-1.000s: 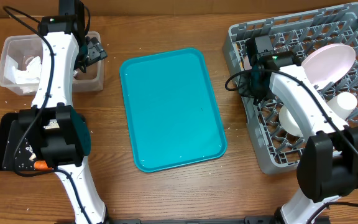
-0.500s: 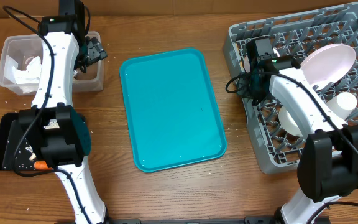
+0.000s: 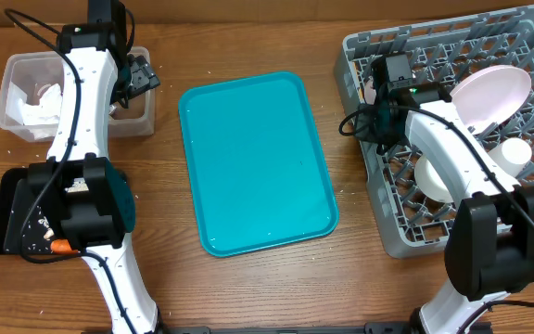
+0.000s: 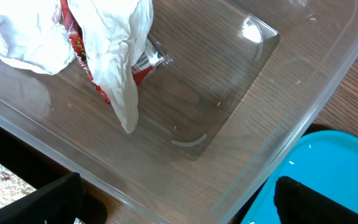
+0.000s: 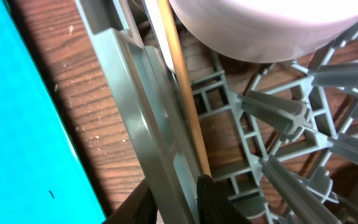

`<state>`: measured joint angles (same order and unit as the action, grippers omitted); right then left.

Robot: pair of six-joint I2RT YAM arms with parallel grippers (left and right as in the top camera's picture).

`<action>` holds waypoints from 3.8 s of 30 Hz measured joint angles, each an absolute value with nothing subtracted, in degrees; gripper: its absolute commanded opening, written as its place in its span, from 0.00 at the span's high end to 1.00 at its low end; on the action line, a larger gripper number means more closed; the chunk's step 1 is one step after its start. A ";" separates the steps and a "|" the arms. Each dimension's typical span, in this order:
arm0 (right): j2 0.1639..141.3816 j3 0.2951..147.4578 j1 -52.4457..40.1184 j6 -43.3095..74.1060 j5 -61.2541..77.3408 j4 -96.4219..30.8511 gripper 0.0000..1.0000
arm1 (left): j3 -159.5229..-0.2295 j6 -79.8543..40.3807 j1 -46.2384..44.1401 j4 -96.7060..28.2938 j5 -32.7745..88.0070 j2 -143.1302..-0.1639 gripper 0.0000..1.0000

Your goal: Sort waste into correct bins and load items into the dishwasher rack

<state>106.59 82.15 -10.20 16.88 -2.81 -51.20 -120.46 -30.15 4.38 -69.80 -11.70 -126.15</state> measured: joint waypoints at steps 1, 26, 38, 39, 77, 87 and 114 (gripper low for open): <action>106.59 82.15 -10.17 16.88 -2.83 -50.63 0.76 | -120.46 -30.15 4.38 -69.80 -11.70 -126.15 0.00; 106.72 82.04 -7.44 16.91 0.19 -42.76 0.75 | -120.46 -30.15 4.38 -69.80 -11.70 -126.15 0.00; 107.22 92.84 -5.23 17.37 -2.35 -58.04 0.30 | -120.46 -30.15 4.38 -69.80 -11.70 -126.15 0.00; 107.28 95.31 -5.04 17.43 -2.52 -60.05 0.30 | -120.46 -30.15 4.38 -69.82 -11.70 -126.15 0.00; 123.31 94.11 -19.64 6.26 6.09 -50.76 0.53 | -120.46 -30.15 4.38 -69.80 -11.70 -126.15 0.00; 126.52 94.15 -20.36 8.51 5.28 -49.91 0.61 | -120.46 -30.15 4.38 -69.84 -11.70 -126.15 0.00; 126.54 94.39 -21.85 24.14 -0.01 -49.30 0.89 | -120.46 -30.15 4.38 -69.80 -11.70 -126.15 0.00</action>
<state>126.54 94.39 -21.85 24.14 -0.01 -49.30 -120.46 -30.15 4.38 -69.80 -11.70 -126.15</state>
